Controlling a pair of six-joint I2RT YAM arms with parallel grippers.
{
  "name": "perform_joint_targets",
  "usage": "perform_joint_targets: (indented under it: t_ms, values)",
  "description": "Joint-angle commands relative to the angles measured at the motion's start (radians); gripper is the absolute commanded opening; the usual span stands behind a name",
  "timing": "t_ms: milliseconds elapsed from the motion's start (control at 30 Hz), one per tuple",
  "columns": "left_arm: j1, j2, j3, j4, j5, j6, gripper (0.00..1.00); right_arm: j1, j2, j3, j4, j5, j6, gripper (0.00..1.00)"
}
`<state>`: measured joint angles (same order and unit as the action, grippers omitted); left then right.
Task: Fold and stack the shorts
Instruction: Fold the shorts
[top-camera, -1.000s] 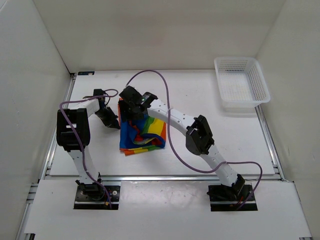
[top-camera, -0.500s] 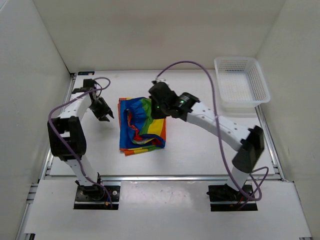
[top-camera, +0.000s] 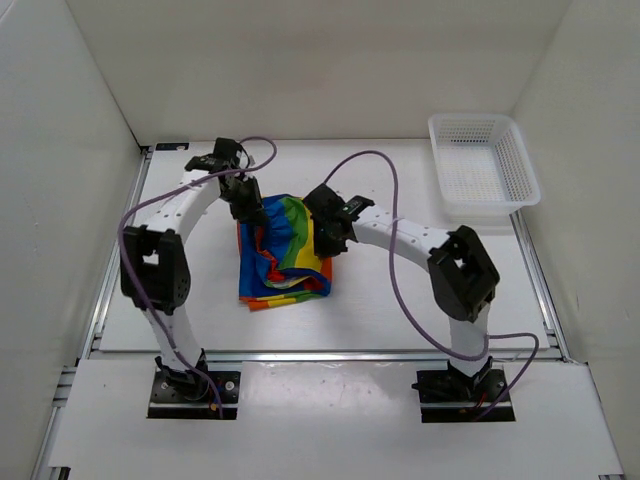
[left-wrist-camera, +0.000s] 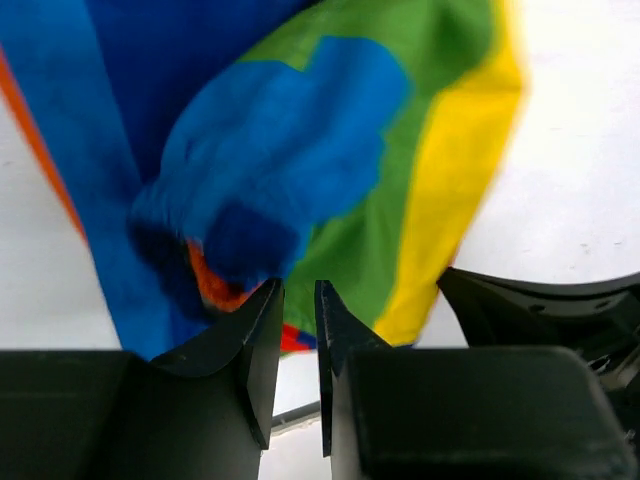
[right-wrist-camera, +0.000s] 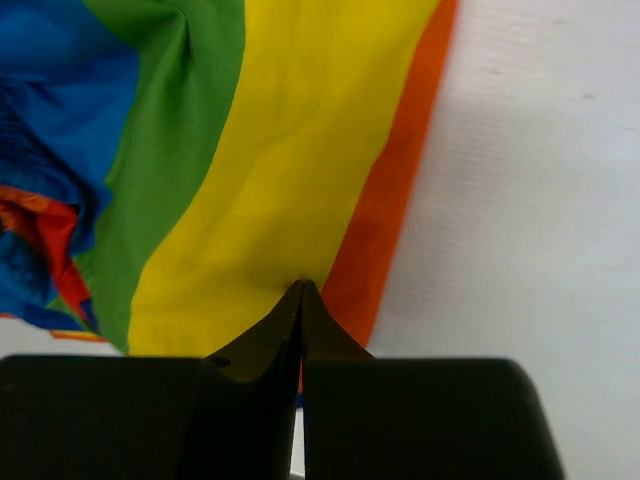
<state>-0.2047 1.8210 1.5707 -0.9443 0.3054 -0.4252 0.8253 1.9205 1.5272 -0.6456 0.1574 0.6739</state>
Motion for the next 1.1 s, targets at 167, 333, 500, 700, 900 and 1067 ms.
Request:
perform_joint_targets:
  t_ms: [167,333,500,700,900,1067]
  values:
    - [0.036,0.190,0.106,-0.039,-0.043,0.029,0.28,0.061,0.178,0.064,0.084,-0.090,0.023,0.01]
    - [0.114,0.190,0.115,-0.039,-0.061,0.020,0.28,0.071,0.239,0.074,0.084,-0.101,0.013,0.01]
    - [0.157,0.181,0.135,-0.059,-0.061,0.031,0.27,0.071,0.143,0.053,0.057,-0.058,0.001,0.01]
    - [0.145,0.028,0.126,-0.077,-0.043,0.031,0.27,0.071,-0.030,0.069,-0.002,0.053,-0.029,0.01]
    - [0.051,-0.032,0.071,-0.062,0.008,0.013,0.25,-0.003,0.040,0.168,-0.020,0.098,-0.063,0.13]
    - [0.051,0.081,0.132,-0.040,-0.063,0.002,0.20,-0.112,0.220,0.341,-0.011,-0.098,-0.148,0.13]
